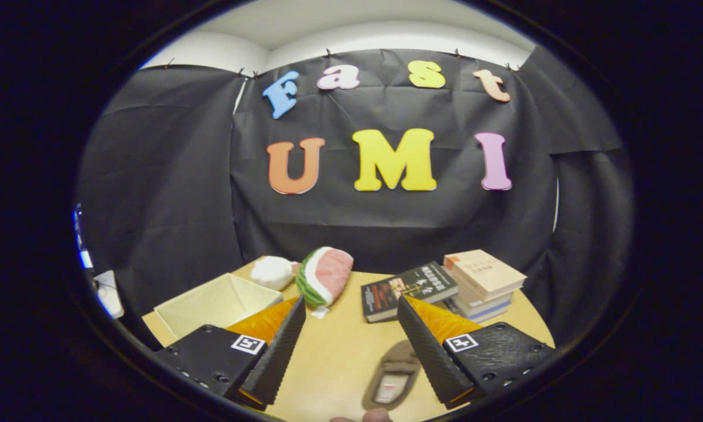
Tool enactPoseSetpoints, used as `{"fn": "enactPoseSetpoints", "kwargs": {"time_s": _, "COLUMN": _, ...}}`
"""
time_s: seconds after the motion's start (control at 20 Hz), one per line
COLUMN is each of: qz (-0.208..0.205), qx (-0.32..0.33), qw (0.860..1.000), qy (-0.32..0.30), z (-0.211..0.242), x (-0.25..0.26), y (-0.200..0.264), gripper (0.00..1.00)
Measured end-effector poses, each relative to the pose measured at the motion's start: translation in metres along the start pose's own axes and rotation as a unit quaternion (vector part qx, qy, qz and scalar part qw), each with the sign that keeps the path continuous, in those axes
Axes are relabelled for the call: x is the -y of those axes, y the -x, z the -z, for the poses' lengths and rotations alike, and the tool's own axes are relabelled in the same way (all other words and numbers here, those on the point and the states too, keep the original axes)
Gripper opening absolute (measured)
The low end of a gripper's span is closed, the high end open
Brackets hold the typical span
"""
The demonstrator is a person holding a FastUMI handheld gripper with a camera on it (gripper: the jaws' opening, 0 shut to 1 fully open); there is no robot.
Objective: Open the storage box then place both shoes into the box .Put the left shoe in first, then the right shoe, with the right side of both shoes facing outward in a uniform manner.
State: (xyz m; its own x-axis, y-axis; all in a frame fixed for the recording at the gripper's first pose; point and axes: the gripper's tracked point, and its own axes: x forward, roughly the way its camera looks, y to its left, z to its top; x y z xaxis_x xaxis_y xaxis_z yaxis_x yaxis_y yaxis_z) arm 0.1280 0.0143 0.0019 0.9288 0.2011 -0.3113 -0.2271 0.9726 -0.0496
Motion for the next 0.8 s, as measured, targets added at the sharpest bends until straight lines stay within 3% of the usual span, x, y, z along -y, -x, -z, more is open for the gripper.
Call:
{"fn": "enactPoseSetpoints", "kwargs": {"time_s": 0.25, "qz": 0.034, "qx": -0.132, "qw": 0.991, "qy": -0.015, "z": 0.071, "x": 0.062, "y": -0.012, "gripper": 0.94}}
{"fn": "enactPoseSetpoints", "kwargs": {"time_s": 0.6, "qz": 0.059, "qx": -0.252, "qw": 0.964, "qy": -0.058, "z": 0.157, "x": 0.078, "y": -0.036, "gripper": 0.94}}
{"fn": "enactPoseSetpoints", "kwargs": {"time_s": 0.8, "qz": 0.059, "qx": -0.302, "qw": 0.948, "qy": -0.074, "z": 0.181, "x": 0.079, "y": -0.047, "gripper": 0.82}}
